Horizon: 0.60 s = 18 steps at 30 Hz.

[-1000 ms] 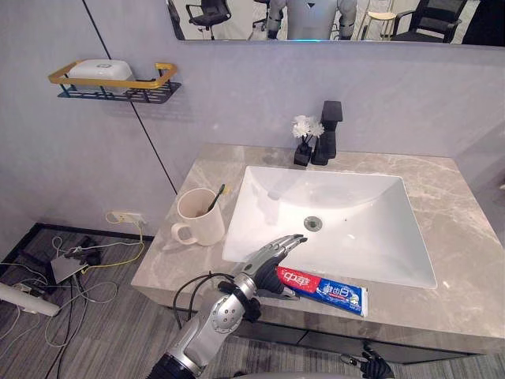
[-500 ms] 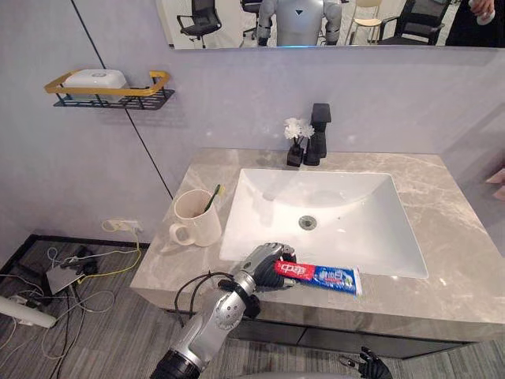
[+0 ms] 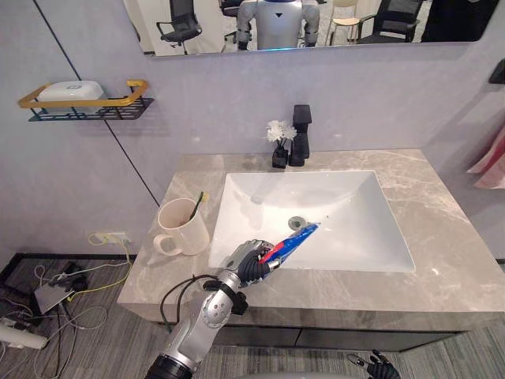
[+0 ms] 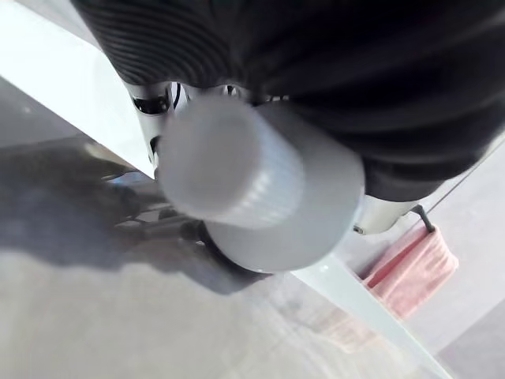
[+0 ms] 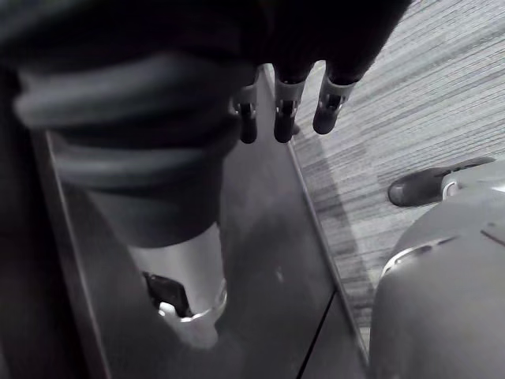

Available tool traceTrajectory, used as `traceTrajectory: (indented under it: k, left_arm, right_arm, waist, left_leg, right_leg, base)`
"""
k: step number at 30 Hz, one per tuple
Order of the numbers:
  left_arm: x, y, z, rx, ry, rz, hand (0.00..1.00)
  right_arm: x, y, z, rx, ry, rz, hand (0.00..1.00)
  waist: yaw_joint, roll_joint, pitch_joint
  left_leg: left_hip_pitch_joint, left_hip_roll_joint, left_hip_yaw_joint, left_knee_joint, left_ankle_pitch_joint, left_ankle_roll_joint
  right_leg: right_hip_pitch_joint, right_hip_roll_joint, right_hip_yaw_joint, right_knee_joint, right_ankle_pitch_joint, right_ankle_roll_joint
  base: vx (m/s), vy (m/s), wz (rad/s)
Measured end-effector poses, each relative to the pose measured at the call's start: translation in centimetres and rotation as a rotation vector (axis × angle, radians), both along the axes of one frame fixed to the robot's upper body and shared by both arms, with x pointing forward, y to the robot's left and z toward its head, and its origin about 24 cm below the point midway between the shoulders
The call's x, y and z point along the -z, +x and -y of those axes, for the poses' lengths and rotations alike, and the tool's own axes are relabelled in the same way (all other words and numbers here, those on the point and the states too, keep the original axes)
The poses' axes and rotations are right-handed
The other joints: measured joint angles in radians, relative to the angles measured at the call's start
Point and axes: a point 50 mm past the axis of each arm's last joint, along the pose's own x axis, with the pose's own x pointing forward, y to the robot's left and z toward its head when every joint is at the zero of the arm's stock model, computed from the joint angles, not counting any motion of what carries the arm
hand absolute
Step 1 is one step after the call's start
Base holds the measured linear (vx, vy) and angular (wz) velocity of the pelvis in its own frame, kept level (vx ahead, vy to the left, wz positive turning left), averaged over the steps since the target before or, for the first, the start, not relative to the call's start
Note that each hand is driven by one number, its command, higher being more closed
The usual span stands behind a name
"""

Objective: Organize washtable

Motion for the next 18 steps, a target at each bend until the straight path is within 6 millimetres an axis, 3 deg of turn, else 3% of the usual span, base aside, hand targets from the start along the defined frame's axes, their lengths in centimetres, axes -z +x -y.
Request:
traceTrajectory:
  k: [5,8,13,18]
  left_arm:
    - [-0.5,-0.3,-0.4,-0.021,-0.033,0.01,1.0]
    - [-1.6,-0.2,-0.3,-0.029,-0.091,0.04,1.0]
    - [-3.7,0.1,-0.2,-0.065,-0.21,0.11,1.0]
    - [-6.6,0.2,-0.7,-0.087,-0.283,0.22,1.0]
  right_arm:
    - [0.1,-1.5,0.2,0.076,-0.003,-0.022,0.0]
    - [-0.8,-1.2,1.3,0.121,-0.039,0.038,0.0]
    - [-4.1,1.1,4.2,0.195,-0.14,0.258,0.0]
    - [-10.7,2.4,8.0,0.197,-0.313,0.539,0.0]
  waist:
    - [-0.001,-0.003,-0.003]
    - [0.0,-0.003,-0.004]
    - [-0.004,-0.006,-0.022]
    - [-0.021,-0.012,-0.025]
  left_leg:
    - [0.001,0.009,0.016,0.0,-0.003,-0.005]
    - [-0.002,0.012,0.033,0.0,-0.004,-0.006]
    - [-0.024,0.012,0.056,0.012,-0.016,-0.001]
    - [-0.034,0.011,0.068,0.034,-0.031,0.003]
  right_leg:
    - [-0.006,0.01,0.01,-0.001,0.002,-0.003]
    - [-0.018,0.012,0.029,0.001,0.005,-0.004]
    - [-0.049,0.013,0.057,0.007,0.009,0.0]
    - [-0.052,0.013,0.064,0.007,0.01,0.003]
  base:
    - [-0.02,-0.033,-0.1]
    - [-0.03,-0.017,-0.15]
    - [-0.03,-0.005,-0.16]
    - [0.0,-0.007,-0.05]
